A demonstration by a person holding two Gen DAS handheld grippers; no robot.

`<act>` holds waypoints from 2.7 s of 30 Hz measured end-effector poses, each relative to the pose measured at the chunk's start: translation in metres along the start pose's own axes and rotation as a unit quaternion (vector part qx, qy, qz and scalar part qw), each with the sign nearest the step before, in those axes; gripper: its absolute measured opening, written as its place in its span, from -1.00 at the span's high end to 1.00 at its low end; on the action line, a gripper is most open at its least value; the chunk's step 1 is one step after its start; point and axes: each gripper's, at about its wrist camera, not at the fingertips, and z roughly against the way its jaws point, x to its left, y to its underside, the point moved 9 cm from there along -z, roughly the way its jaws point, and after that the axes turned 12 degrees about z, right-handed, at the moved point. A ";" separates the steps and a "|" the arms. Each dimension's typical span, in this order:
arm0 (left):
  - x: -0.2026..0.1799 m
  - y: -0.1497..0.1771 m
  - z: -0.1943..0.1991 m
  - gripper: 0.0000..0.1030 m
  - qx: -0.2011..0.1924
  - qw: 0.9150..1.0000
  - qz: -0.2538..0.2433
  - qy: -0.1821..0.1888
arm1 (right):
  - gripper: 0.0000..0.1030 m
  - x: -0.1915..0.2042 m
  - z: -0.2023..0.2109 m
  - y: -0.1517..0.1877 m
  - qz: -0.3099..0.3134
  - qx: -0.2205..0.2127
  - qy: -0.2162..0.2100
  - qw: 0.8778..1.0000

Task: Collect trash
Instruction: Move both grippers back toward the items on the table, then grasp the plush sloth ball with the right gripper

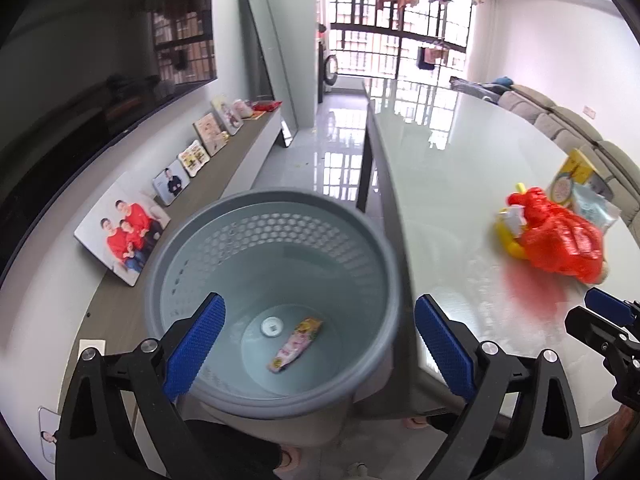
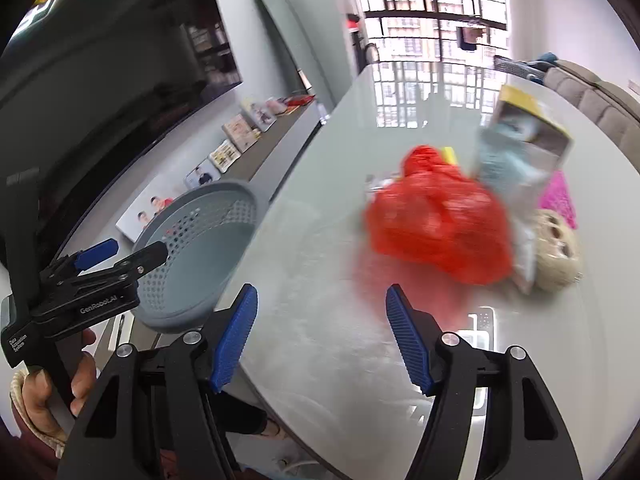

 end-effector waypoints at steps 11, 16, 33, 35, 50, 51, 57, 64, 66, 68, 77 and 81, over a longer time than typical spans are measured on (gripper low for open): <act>-0.079 0.003 0.006 -0.87 -0.001 0.999 -0.022 0.031 | -0.29 -0.079 0.048 0.018 -0.045 -0.052 0.063 0.996; -0.104 0.000 0.003 -0.87 -0.006 0.998 -0.030 0.050 | -0.30 -0.118 0.050 0.023 -0.068 -0.040 0.085 0.993; -0.152 0.000 0.004 -0.87 -0.004 0.996 -0.065 0.053 | -0.31 -0.201 0.063 0.043 -0.133 -0.062 0.105 0.984; -0.158 0.002 0.005 -0.87 -0.005 0.996 -0.067 0.053 | -0.31 -0.204 0.058 0.043 -0.132 -0.060 0.100 0.984; -0.182 0.009 0.002 -0.87 0.000 0.997 -0.075 0.036 | -0.31 -0.204 0.006 0.028 -0.082 -0.020 0.036 0.996; -0.181 0.009 0.001 -0.87 0.000 0.997 -0.076 0.035 | -0.31 -0.203 0.002 0.028 -0.084 -0.017 0.027 0.996; -0.184 0.010 0.001 -0.87 0.001 0.997 -0.074 0.034 | -0.31 -0.200 -0.004 0.019 -0.067 -0.012 0.015 0.998; -0.187 0.013 0.003 -0.87 0.003 0.996 -0.076 0.035 | -0.31 -0.198 -0.021 0.016 -0.059 0.012 0.007 0.998; -0.186 0.012 0.004 -0.87 0.002 0.997 -0.074 0.037 | -0.31 -0.196 -0.024 0.015 -0.056 0.018 0.006 0.998; -0.186 0.012 0.004 -0.87 0.002 0.997 -0.074 0.037 | -0.31 -0.194 -0.026 0.015 -0.051 0.023 0.007 0.998; -0.185 0.015 0.001 -0.87 0.009 0.997 -0.072 0.039 | -0.31 -0.192 -0.035 0.014 -0.037 0.035 0.023 0.998; -0.186 0.018 0.001 -0.87 0.012 0.996 -0.072 0.042 | -0.16 -0.190 -0.036 0.014 -0.029 0.033 0.028 0.999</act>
